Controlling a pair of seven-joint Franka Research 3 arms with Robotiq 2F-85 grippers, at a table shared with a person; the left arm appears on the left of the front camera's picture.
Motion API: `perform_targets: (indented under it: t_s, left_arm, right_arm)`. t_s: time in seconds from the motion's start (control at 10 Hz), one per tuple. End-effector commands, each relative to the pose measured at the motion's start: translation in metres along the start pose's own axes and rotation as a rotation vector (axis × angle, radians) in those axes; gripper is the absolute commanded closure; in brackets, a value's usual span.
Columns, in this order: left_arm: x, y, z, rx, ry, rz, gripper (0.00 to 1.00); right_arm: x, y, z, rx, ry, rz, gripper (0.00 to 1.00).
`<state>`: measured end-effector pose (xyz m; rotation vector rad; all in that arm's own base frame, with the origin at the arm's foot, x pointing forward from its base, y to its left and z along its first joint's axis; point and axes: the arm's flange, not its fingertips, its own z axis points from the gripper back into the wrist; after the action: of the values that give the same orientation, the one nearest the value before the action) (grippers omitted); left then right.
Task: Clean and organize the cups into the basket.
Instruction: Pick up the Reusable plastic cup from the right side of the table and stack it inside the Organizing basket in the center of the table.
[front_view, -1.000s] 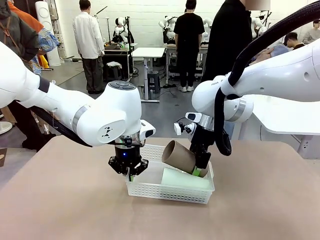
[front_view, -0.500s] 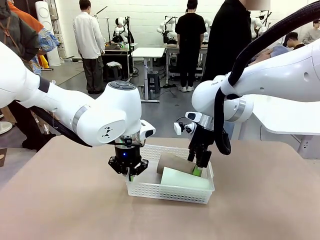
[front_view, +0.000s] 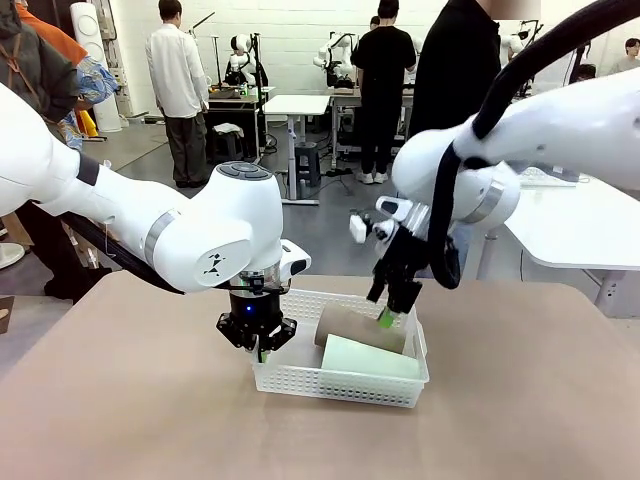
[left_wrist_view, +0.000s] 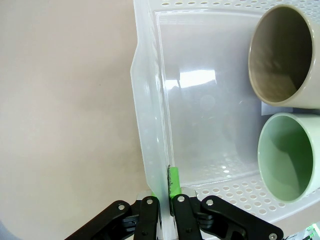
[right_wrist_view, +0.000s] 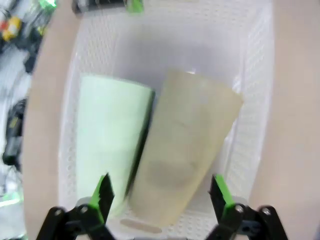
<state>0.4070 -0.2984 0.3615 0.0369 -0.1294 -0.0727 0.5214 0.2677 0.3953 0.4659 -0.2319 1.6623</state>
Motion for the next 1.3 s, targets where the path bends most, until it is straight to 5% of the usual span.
perform_targets:
  t_s: [0.0, 0.3, 0.6, 1.2]
  left_arm:
    - [-0.001, 0.0, 0.002, 0.002, -0.008, -0.004, 1.0]
    - [-0.001, 0.0, 0.002, 0.002, -0.008, -0.004, 1.0]
    - [-0.001, 0.0, 0.002, 0.002, -0.008, -0.004, 1.0]
    - [-0.001, 0.0, 0.002, 0.002, -0.008, -0.004, 1.0]
  right_arm:
    - [-0.026, 0.053, 0.064, -0.057, -0.195, 0.017, 0.0]
    - [-0.11, 0.121, 0.168, -0.136, -0.608, -0.014, 0.0]
    - [-0.221, 0.153, 0.195, -0.199, -0.953, -0.033, 0.0]
    - [-0.334, 0.136, 0.103, -0.332, -0.935, -0.023, 0.0]
